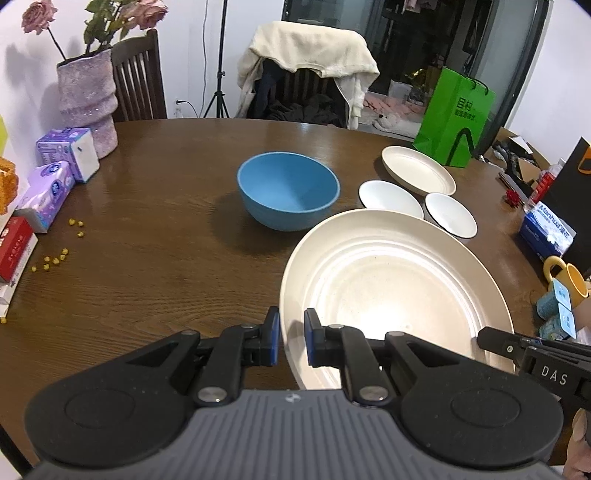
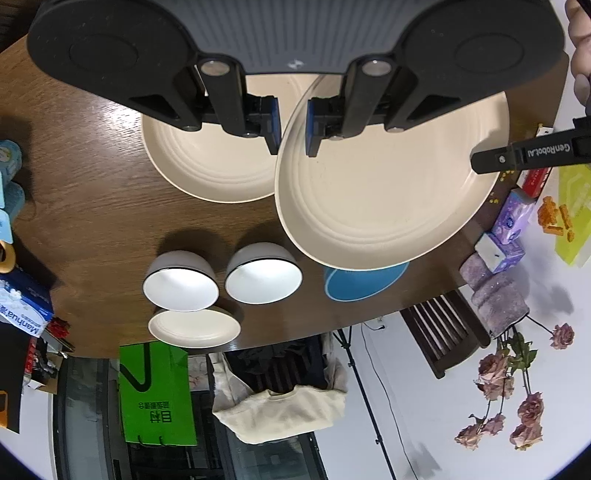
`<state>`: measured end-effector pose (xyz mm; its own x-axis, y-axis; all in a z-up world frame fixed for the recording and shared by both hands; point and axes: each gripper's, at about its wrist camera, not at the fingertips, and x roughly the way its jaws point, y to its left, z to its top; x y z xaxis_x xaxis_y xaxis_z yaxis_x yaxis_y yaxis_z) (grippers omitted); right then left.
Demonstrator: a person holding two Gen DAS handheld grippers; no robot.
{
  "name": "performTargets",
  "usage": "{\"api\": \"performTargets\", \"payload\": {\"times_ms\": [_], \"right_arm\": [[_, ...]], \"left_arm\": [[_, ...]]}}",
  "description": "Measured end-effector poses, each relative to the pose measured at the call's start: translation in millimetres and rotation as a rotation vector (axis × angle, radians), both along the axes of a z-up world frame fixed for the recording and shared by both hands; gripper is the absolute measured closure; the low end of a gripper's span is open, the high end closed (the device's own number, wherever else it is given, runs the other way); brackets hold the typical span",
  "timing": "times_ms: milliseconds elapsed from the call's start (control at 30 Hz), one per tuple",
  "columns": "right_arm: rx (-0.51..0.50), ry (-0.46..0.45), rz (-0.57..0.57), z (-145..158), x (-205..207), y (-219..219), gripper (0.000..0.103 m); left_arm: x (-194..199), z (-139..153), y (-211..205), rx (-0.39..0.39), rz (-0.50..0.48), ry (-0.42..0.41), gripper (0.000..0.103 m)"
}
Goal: Organize plates and bowls
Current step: 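Carry the held plate with both grippers over the first cream plate, then lower the held plate with both grippers onto the first cream plate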
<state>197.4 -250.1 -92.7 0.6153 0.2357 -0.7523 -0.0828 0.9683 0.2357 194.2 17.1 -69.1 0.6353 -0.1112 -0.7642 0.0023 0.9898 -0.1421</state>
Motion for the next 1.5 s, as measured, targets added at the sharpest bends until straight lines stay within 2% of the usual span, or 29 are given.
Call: {"api": "performTargets", "payload": {"times_ms": [867, 1500], "right_arm": [[-0.046, 0.015, -0.107, -12, -4, -36, 0.09], [-0.052, 0.057, -0.193, -35, -6, -60, 0.09]], "left_arm": [[28, -21, -38, -0.017, -0.128, 0.042, 0.09], [48, -48, -68, -0.016, -0.214, 0.085, 0.09]]}}
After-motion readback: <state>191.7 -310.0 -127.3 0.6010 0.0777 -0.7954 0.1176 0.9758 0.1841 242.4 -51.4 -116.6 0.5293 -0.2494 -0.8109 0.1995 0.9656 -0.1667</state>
